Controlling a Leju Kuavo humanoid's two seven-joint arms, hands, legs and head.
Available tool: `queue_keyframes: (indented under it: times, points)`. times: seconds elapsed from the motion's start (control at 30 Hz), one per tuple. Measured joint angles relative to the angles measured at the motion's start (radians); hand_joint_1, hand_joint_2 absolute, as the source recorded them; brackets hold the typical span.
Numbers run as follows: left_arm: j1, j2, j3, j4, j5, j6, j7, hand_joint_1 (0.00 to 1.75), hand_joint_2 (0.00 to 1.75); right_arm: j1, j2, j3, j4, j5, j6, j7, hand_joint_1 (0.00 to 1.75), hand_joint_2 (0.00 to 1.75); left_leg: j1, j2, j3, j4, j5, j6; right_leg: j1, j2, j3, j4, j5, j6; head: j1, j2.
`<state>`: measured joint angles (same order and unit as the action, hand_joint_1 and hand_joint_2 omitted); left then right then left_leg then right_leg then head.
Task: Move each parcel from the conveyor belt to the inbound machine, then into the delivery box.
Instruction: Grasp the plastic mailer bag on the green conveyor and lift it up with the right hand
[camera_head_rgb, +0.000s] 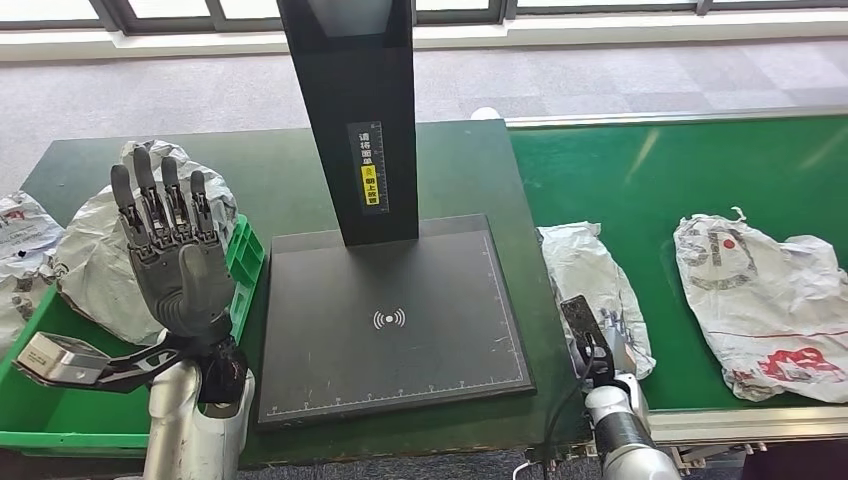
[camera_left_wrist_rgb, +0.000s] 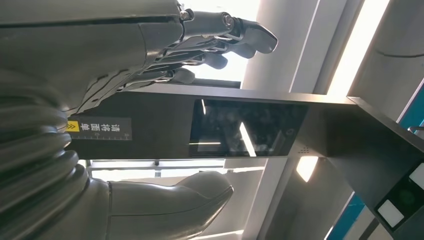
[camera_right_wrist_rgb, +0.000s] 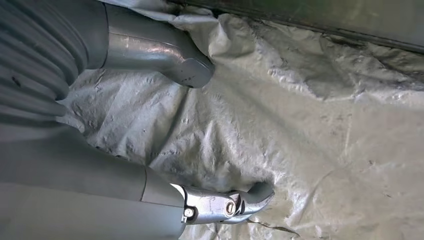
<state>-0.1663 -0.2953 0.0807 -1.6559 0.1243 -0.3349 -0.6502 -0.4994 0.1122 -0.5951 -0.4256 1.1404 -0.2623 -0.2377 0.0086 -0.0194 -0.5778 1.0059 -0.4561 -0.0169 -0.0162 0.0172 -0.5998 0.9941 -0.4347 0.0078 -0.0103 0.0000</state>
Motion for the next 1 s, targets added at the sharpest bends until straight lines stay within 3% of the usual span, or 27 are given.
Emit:
queue_keyframes:
  times: [0.03,0.2,0.33,0.53,0.87,0.93,1.0]
  points:
    - [0.001,0.0,0.0,-0.002,-0.002,0.0,0.002,0.0,1.75,-0.003,-0.002,0.0,0.003,0.011,0.006,0.024,1.75,1.75,0.0,0.0,0.001,0.0,0.0,0.0,0.0,0.0,0.001,0.0,0.0,0.0,0.0,0.0]
    - [0.003,0.0,-0.001,-0.012,-0.034,0.025,0.012,0.0,1.75,-0.016,-0.008,0.0,0.009,0.044,0.006,0.093,1.75,1.75,0.001,0.0,0.006,0.0,-0.001,0.001,0.0,0.0,0.008,-0.002,-0.001,0.001,0.0,0.0]
    - [0.009,0.0,-0.001,-0.018,-0.077,0.082,0.008,0.0,1.75,-0.021,-0.012,0.0,0.008,0.017,-0.037,0.068,1.75,1.75,0.001,0.0,0.007,0.0,-0.001,0.002,0.0,-0.001,0.01,-0.002,-0.001,0.002,0.0,0.0]
    - [0.024,0.002,-0.001,-0.031,-0.089,0.093,0.003,0.0,1.75,-0.016,-0.013,-0.001,0.007,-0.053,-0.095,-0.008,1.75,1.75,0.001,-0.001,0.007,0.0,-0.001,0.002,0.0,-0.001,0.009,-0.002,0.0,0.002,0.0,0.0]
    - [0.027,0.002,-0.001,-0.037,-0.089,0.092,0.003,0.0,1.75,-0.01,-0.013,-0.002,0.005,-0.062,-0.099,-0.017,1.75,1.75,0.001,-0.001,0.006,0.0,-0.002,0.002,0.001,-0.001,0.009,-0.002,-0.002,0.002,0.0,0.0]
    - [0.027,0.002,-0.001,-0.038,-0.09,0.093,0.001,0.0,1.75,-0.009,-0.012,-0.006,0.003,-0.106,-0.068,-0.069,1.75,1.75,0.001,-0.001,0.006,0.0,-0.002,0.002,0.001,-0.001,0.009,-0.002,-0.002,0.002,0.0,0.0]
    - [0.029,0.003,-0.001,-0.039,-0.092,0.093,-0.004,0.0,1.75,0.002,-0.008,-0.019,-0.015,-0.239,0.031,-0.219,1.75,1.75,0.001,-0.002,0.005,0.0,-0.002,0.002,0.001,-0.001,0.008,-0.002,-0.002,0.002,0.0,0.0]
